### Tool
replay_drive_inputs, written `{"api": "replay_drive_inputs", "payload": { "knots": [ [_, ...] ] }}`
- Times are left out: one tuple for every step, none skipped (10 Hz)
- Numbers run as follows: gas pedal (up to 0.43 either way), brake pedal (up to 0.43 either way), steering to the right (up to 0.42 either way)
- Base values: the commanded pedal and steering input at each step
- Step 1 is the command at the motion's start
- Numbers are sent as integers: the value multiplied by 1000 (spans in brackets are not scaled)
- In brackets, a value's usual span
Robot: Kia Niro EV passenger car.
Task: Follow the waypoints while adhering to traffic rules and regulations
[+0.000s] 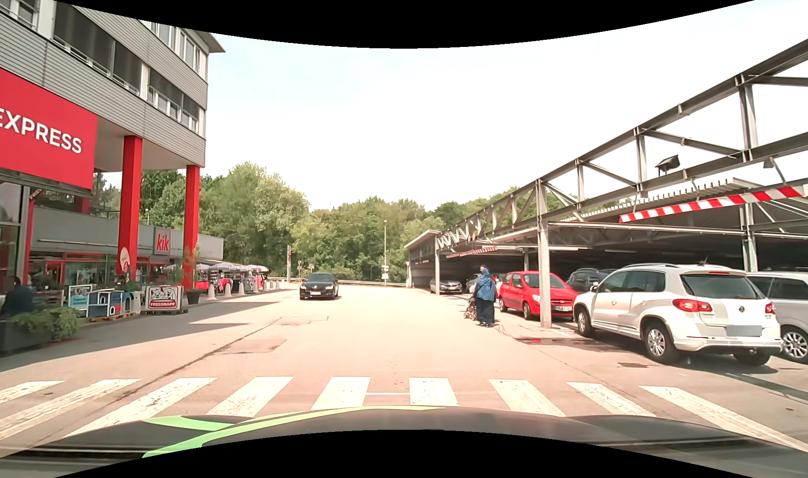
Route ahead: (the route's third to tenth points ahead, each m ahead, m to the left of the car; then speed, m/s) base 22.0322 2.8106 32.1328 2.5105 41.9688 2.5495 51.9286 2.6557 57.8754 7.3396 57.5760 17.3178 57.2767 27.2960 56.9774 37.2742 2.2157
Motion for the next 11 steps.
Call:
{"api": "replay_drive_inputs", "payload": {
  "knots": [
    [28, 0, -3],
    [28, 0, -3],
    [28, 0, -3],
    [39, 0, -3],
    [47, 0, -3],
    [79, 0, -3],
    [79, 0, -3],
    [79, 0, -3],
    [79, 0, -3],
    [79, 0, -5],
    [79, 0, -21]
  ]
}}
